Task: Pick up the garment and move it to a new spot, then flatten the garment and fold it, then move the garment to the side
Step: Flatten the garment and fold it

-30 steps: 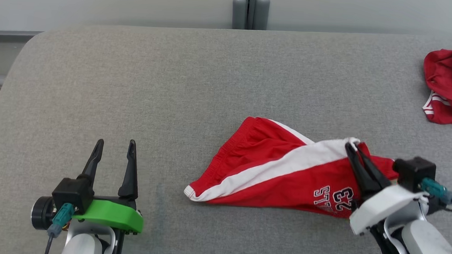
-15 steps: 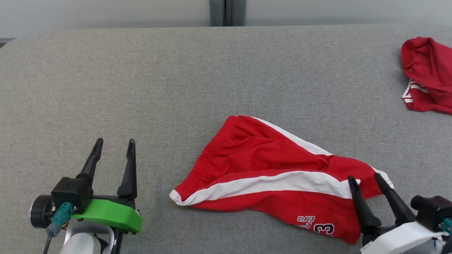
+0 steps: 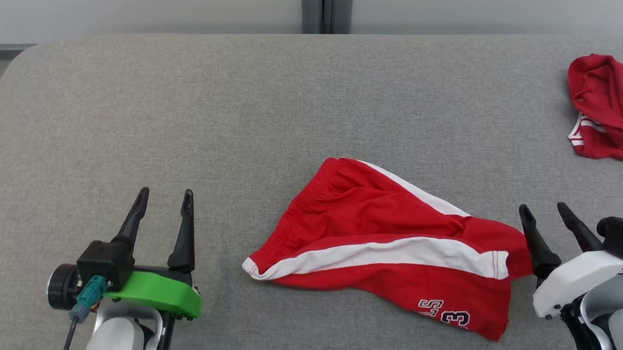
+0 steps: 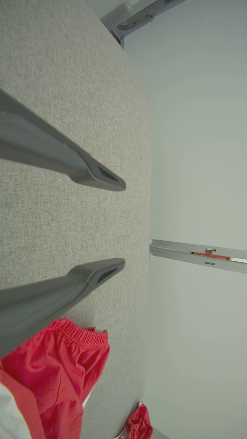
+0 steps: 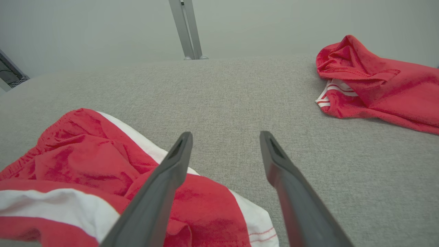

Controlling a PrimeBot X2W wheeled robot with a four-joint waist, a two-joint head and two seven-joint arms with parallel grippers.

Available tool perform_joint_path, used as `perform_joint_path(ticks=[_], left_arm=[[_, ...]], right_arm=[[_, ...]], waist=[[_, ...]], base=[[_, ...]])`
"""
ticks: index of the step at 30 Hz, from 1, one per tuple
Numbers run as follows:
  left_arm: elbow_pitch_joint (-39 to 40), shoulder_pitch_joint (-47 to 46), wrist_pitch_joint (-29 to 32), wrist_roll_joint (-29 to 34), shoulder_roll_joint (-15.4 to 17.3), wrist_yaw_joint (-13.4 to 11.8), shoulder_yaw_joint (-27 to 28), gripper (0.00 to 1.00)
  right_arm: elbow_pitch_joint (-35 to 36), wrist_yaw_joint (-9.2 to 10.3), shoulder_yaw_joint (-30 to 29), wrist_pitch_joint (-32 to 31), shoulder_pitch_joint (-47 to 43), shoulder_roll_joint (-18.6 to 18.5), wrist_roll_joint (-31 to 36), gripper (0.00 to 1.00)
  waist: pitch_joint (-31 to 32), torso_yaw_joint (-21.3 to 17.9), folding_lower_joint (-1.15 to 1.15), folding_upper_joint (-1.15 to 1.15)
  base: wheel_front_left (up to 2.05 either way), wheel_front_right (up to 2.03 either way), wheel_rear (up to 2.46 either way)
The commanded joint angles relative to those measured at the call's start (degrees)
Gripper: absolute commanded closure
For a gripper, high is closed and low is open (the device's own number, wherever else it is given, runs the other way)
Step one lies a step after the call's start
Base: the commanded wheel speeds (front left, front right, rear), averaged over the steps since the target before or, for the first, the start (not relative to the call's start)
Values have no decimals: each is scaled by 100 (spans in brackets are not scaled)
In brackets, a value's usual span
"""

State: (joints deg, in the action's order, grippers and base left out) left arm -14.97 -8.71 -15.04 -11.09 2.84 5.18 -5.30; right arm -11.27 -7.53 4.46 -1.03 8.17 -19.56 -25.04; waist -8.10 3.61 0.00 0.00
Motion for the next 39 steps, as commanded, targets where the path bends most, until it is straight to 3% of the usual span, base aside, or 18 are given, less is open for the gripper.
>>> perform_joint_path(ticks=[1, 14, 16, 17, 29, 39], left_arm=[[6, -69, -15, -49, 12, -28, 1, 0], [35, -142, -15, -86, 12, -45, 3, 0], [36, -154, -15, -86, 12, -47, -2, 0], [41, -168, -15, -86, 12, -52, -6, 0], [33, -269, -15, -132, 12, -67, -43, 0], [27, -378, -15, -184, 11, -86, -156, 0]], right_arm=[[-174, 10, 29, -53, 72, -61, 2, 0], [-1635, 11, 642, -577, 221, -93, -212, 0], [-1760, 10, 722, -662, 312, -92, -254, 78], [-1797, 10, 757, -679, 401, -113, -259, 100], [-2004, 11, 795, 4, 2056, -443, 16, 100], [-3100, 11, 797, 390, 3839, -418, 345, 100]], waist=[[-51, 66, 0, 0], [-176, 159, 0, 0], [-196, 174, 0, 0], [-209, 186, 0, 0], [-309, 448, 0, 0], [-463, 722, 0, 0]], base=[[0, 0, 0], [0, 0, 0], [0, 0, 0], [0, 0, 0], [0, 0, 0], [0, 0, 0]])
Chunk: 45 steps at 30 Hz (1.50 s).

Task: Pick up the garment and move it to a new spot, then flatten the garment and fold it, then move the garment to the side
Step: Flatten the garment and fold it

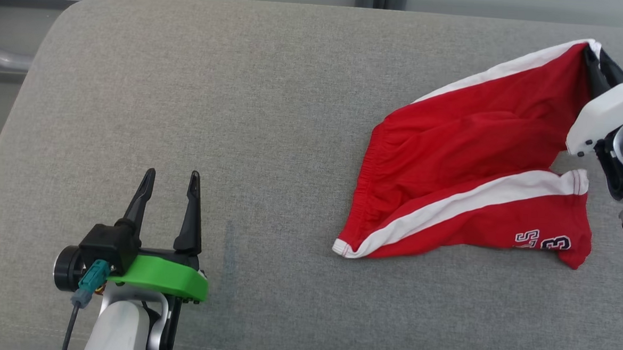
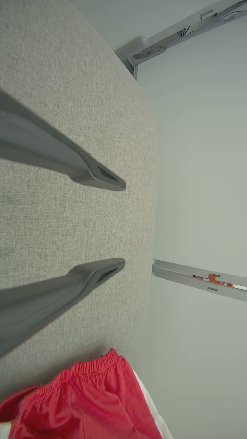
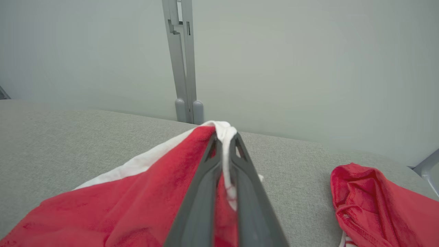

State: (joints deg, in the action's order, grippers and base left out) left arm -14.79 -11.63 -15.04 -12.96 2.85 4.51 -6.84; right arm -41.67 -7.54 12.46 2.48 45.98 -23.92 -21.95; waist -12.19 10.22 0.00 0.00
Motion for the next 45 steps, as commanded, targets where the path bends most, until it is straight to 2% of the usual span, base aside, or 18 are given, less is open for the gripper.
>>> perform_joint_path(ticks=[1, 2, 3, 4, 12, 20, 24, 34, 45], left_arm=[[5, -110, -15, -13, 11, -25, -11, 0], [-1, -128, -15, -27, 11, -27, -22, 0], [-10, -143, -15, -42, 11, -30, -40, 0], [-15, -146, -15, -49, 11, -35, -54, 0], [-56, -64, -15, -19, 11, -91, -26, 0], [-27, 147, -15, 143, 59, -29, 243, 0], [16, 286, -15, 179, 78, -20, 345, 0], [48, 465, -15, 277, 135, 18, 462, 0], [72, 558, -15, 314, 190, 33, 552, 0]], right_arm=[[-241, 12, -10, 93, 202, 82, 47, 100], [-390, 12, 1, 129, 297, 127, 65, 100], [-592, 12, 64, 100, 381, 165, 107, 15], [-720, 12, 116, 98, 447, 198, 109, 0], [-1276, 12, 438, 815, 548, 381, -74, 0], [-907, 12, 692, 1234, -17, 295, -453, 0], [-337, 12, 595, 1270, -481, 227, -587, 0], [1509, 11, -216, 1272, -2151, 259, -478, 0], [2710, 11, -738, 1272, -3385, 842, -103, 0]], waist=[[-73, 84, 0, 0], [-90, 104, 0, 0], [-105, 127, 0, 0], [-114, 143, 0, 0], [48, 33, 0, 0], [349, -327, 0, 0], [482, -532, 0, 0], [684, -797, 0, 0], [823, -951, 0, 0]], base=[[0, 0, 0], [0, 0, 0], [0, 0, 0], [0, 0, 0], [0, 0, 0], [0, 0, 0], [0, 0, 0], [0, 0, 0], [0, 0, 0]])
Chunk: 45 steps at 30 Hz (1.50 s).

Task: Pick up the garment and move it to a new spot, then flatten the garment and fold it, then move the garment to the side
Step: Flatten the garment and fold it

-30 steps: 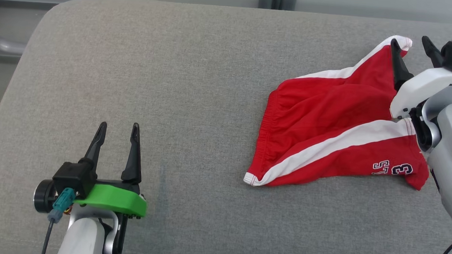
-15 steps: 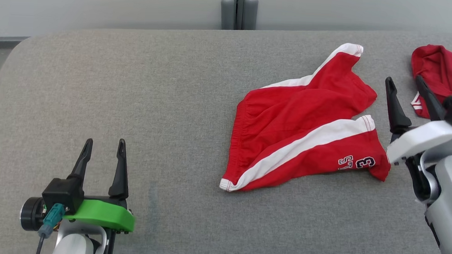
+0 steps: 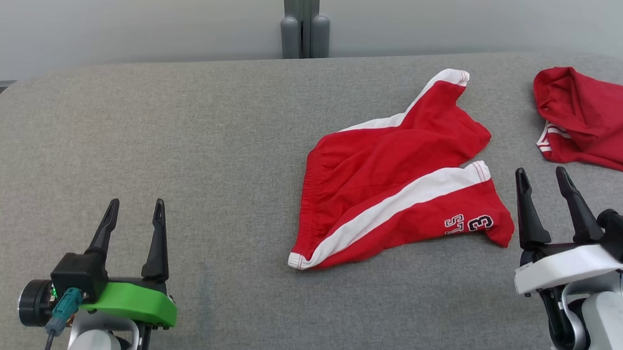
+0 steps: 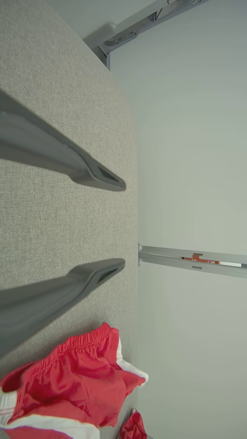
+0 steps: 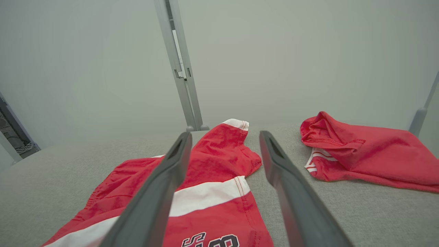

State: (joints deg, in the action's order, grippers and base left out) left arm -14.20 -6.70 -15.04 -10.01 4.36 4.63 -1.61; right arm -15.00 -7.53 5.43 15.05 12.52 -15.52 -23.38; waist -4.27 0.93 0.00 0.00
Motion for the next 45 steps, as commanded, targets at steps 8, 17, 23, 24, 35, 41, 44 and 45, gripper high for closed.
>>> perform_joint_path(ticks=[8, 17, 23, 24, 35, 41, 44, 45], left_arm=[[31, 189, -15, 38, 45, -16, 6, 0], [55, 378, -15, -37, 105, -56, 70, 0], [80, 482, -15, -77, 161, -67, 109, 0], [84, 494, -15, -83, 164, -71, 108, 0], [70, 523, -15, -111, 178, -108, 61, 0], [67, 529, -15, -137, 187, -127, 47, 0], [75, 540, -15, -149, 191, -135, 37, 0], [81, 543, -15, -152, 190, -140, 33, 0]], right_arm=[[614, 10, -213, 14, -728, 477, 316, 0], [907, 10, -375, 15, -1228, 749, 755, 0], [999, 10, -477, 15, -1362, 843, 859, 0], [1015, 10, -490, 15, -1371, 845, 866, 0], [1024, 10, -403, -66, -1347, 859, 997, 0], [1036, 10, -371, -155, -1355, 843, 999, 0], [1061, 10, -363, -174, -1363, 845, 998, 0], [1062, 10, -360, -173, -1364, 840, 997, 0]], waist=[[212, -37, 0, 0], [361, -53, 0, 0], [403, -28, 0, 0], [406, -22, 0, 0], [430, 33, 0, 0], [427, 44, 0, 0], [420, 44, 0, 0], [416, 45, 0, 0]], base=[[0, 0, 0], [0, 0, 0], [0, 0, 0], [0, 0, 0], [0, 0, 0], [0, 0, 0], [0, 0, 0], [0, 0, 0]])
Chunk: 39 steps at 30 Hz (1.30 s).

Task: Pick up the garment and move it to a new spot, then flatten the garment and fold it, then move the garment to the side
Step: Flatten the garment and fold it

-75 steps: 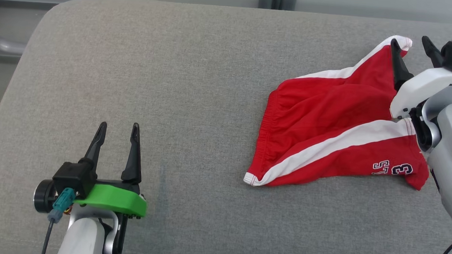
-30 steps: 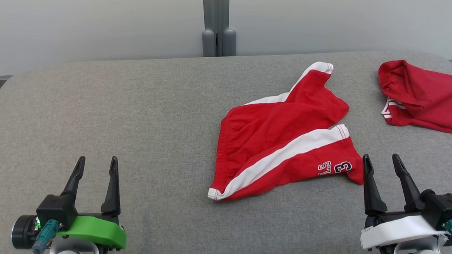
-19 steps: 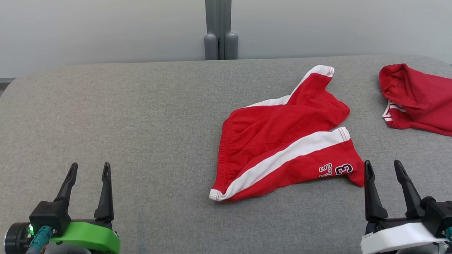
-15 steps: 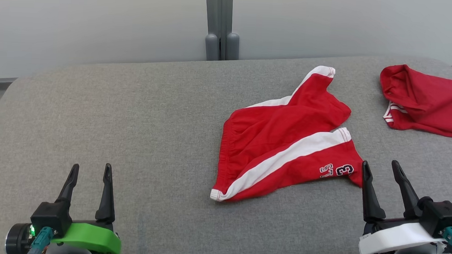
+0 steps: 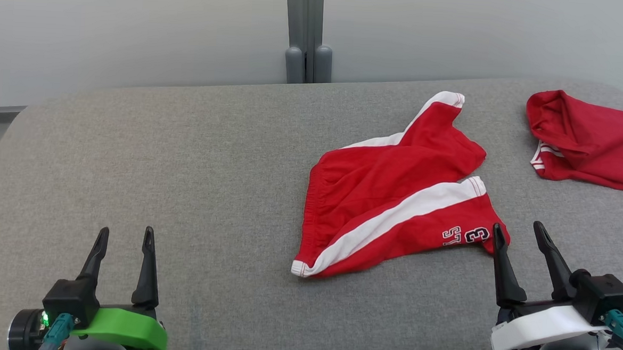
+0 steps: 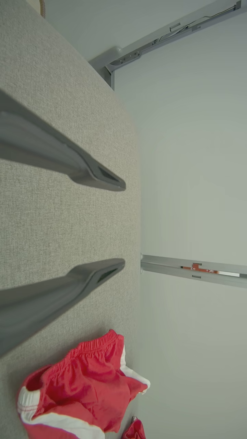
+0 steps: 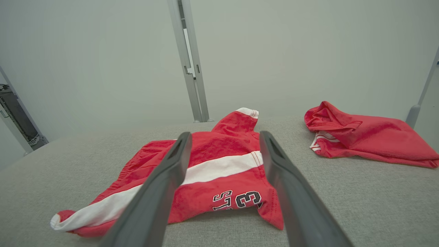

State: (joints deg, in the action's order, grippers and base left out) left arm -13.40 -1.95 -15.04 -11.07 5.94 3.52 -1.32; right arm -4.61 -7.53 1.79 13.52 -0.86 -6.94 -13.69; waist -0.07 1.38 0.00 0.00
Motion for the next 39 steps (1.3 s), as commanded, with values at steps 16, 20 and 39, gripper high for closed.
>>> perform_joint_path(ticks=[16, 20, 39], left_arm=[[20, 62, -15, -79, 55, -72, -52, 0], [22, 75, -15, -86, 60, -64, -64, 0], [-174, -91, -12, 18, -10, 62, -481, 0]], right_arm=[[0, 10, -15, -54, -36, -22, 45, 0], [-8, 10, -9, -65, -40, -14, 53, 0], [-274, 10, -179, -44, 269, -43, 106, 0]], waist=[[-20, 27, 0, 0], [-14, 33, 0, 0], [-128, 70, 0, 0]], base=[[0, 0, 0], [0, 0, 0], [0, 0, 0]])
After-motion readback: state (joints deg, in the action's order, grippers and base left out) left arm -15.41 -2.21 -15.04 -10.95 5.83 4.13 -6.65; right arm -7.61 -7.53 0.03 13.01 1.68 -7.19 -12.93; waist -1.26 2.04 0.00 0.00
